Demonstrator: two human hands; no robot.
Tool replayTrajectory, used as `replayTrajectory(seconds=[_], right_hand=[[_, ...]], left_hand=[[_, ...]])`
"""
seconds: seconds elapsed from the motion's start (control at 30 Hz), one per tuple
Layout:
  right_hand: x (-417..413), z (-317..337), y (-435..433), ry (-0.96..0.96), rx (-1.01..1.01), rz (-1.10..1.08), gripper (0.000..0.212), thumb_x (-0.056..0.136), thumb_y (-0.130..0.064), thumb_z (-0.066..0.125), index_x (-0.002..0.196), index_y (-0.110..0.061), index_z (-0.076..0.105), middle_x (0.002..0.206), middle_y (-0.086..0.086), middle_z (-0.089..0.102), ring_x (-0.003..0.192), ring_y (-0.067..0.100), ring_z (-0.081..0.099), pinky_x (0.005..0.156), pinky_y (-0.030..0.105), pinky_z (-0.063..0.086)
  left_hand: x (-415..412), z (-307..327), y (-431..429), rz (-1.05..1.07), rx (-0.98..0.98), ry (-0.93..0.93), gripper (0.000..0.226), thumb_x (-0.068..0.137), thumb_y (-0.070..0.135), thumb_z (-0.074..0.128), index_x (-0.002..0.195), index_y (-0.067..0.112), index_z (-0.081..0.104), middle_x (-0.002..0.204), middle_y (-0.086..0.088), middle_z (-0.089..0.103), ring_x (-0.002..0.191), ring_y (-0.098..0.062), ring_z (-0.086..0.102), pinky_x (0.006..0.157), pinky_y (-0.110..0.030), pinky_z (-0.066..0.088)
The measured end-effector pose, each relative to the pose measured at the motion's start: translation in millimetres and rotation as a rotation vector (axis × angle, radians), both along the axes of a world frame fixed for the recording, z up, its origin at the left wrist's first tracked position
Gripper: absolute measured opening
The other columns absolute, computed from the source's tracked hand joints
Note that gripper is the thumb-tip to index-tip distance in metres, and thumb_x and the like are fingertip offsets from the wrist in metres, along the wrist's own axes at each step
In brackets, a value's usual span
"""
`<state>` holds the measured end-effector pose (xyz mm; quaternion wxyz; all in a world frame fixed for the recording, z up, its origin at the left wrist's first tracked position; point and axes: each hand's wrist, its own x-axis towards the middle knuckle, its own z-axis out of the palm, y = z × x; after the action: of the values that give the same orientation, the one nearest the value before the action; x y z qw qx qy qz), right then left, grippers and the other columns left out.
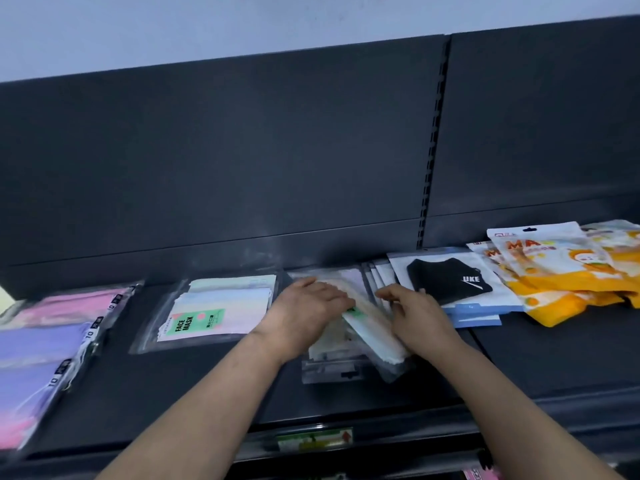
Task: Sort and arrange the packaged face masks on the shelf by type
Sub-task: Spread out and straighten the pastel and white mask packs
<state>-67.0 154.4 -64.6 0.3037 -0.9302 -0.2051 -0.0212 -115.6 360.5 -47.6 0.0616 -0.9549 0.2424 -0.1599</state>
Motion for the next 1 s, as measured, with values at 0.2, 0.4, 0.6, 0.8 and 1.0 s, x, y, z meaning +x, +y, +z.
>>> replayTrajectory(seconds=[0.2, 0.4, 0.6, 0.8, 1.0], right_hand=[[-24.6, 11.2, 43.6, -0.071, 0.01, 0.029, 0.036, 0.09, -0.008, 0.047, 0.117, -0.027, 0.062, 0.115, 0.0, 0.067, 0.101, 0.02, 0.061, 0.083, 0.031, 0.051], [-54.2, -11.2, 108.1, -0.107, -0.299, 0.074, 0.062, 0.095, -0.03, 0.047, 0.148, -0.013, 0.022, 0.152, 0.011, 0.032, 0.143, 0.026, 0.023, 0.114, 0.037, 0.027], [-62.8, -10.9, 134.5, -0.044, -0.539, -0.045, 0.069, 0.094, -0.036, 0.044, 0.149, -0.009, 0.012, 0.156, 0.017, 0.016, 0.144, 0.039, 0.007, 0.116, 0.051, 0.014], [-67.9, -13.5, 133.5, 0.042, -0.542, -0.187, 0.075, 0.086, -0.061, 0.047, 0.14, -0.011, 0.03, 0.146, 0.019, 0.032, 0.136, 0.039, 0.026, 0.105, 0.049, 0.034], [-76.8, -12.6, 133.6, 0.085, -0.509, -0.198, 0.044, 0.098, -0.037, 0.031, 0.138, -0.02, 0.036, 0.152, 0.003, 0.028, 0.143, 0.039, 0.009, 0.109, 0.062, 0.018]], left_hand=[[-30.5, 10.6, 51.6, 0.499, -0.021, -0.1, 0.051, 0.064, 0.017, 0.069, 0.115, 0.021, 0.069, 0.102, 0.004, 0.074, 0.086, -0.022, 0.068, 0.075, -0.032, 0.051], [-78.5, 7.9, 92.6, 0.723, 0.045, -0.051, 0.064, 0.072, 0.01, 0.068, 0.133, 0.025, 0.055, 0.12, -0.003, 0.067, 0.106, -0.026, 0.064, 0.081, -0.038, 0.048], [-109.9, -19.7, 125.9, 0.701, -0.038, 0.389, 0.065, 0.089, 0.022, 0.042, 0.149, 0.034, 0.021, 0.146, -0.001, 0.036, 0.13, -0.026, 0.035, 0.095, -0.041, 0.045], [-110.8, -16.8, 130.4, 0.719, 0.046, 0.335, 0.054, 0.092, 0.042, 0.037, 0.143, 0.027, 0.031, 0.141, -0.006, 0.037, 0.126, -0.032, 0.036, 0.101, -0.052, 0.036], [-112.6, -21.4, 141.2, 0.748, -0.106, 0.286, 0.067, 0.091, 0.06, 0.034, 0.14, 0.014, 0.032, 0.157, -0.01, 0.017, 0.143, -0.041, 0.014, 0.109, -0.056, 0.03]])
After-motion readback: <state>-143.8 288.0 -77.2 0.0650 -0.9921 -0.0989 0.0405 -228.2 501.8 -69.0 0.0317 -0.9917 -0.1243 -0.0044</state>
